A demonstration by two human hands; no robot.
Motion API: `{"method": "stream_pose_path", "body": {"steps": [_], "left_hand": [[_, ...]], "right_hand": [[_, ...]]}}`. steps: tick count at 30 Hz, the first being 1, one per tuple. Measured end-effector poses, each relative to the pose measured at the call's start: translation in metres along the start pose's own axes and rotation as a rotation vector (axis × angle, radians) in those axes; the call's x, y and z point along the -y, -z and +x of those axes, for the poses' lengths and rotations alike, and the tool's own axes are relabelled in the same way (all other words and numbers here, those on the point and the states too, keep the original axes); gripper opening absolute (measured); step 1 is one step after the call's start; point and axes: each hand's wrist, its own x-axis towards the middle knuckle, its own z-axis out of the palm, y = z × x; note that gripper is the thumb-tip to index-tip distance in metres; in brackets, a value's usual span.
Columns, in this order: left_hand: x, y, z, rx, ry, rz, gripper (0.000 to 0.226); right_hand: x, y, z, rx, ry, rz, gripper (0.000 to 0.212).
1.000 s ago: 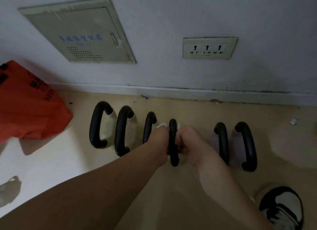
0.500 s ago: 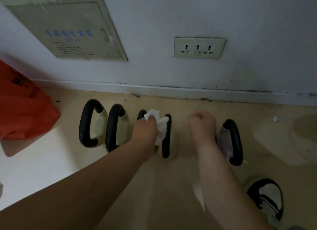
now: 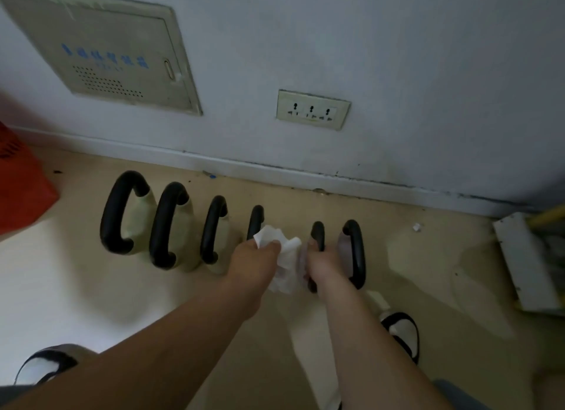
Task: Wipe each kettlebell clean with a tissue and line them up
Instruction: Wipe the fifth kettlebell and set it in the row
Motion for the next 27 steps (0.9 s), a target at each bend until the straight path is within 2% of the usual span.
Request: {"method": "stream_pose_path", "body": {"steps": [3,5,6,10,12,15,17,20,22,27], "left_hand": [[0.013,0.011,-0.018,-0.035,-0.004,-0.028,0.035],[0.019,0.018,-0.025,-0.064,-0.018,-0.018,0.039],[0.021,0.021,-0.031,-0.079,-0.033,-0.003,0.041],[0.025,0.038,-0.055,-0.067,-0.080,0.028,0.042],[0.025,0.050,-0.061,-0.059,-0.087,0.034,0.041],[0.025,0.075,-0.057,-0.086,-0.170,0.248,0.038],[0.029,0.094,-0.056,-0.072,-0.275,0.449,0.034],[0.047,0.124,-0.061,-0.075,-0.371,0.549,0.032],[0.064,0.146,-0.066,-0.100,-0.376,0.530,0.033],[0.106,0.188,-0.044,-0.187,-0.209,0.527,0.029]], "right_hand": [[-0.017,-0.013,-0.020,0.087,0.169,-0.124,0.037],[-0.033,-0.021,-0.039,0.172,0.213,-0.213,0.029],[-0.040,-0.024,-0.051,0.213,0.205,-0.251,0.028],[-0.074,-0.042,-0.089,0.320,0.050,-0.347,0.049],[-0.087,-0.047,-0.102,0.354,0.025,-0.445,0.050],[-0.096,-0.049,-0.120,0.404,0.134,-0.638,0.036],[-0.099,-0.052,-0.129,0.420,0.223,-0.732,0.035],[-0.096,-0.056,-0.133,0.297,0.330,-0.900,0.036],[-0.086,-0.058,-0.135,0.301,0.399,-0.938,0.028],[-0.067,-0.079,-0.146,0.446,0.462,-0.965,0.028]]}}
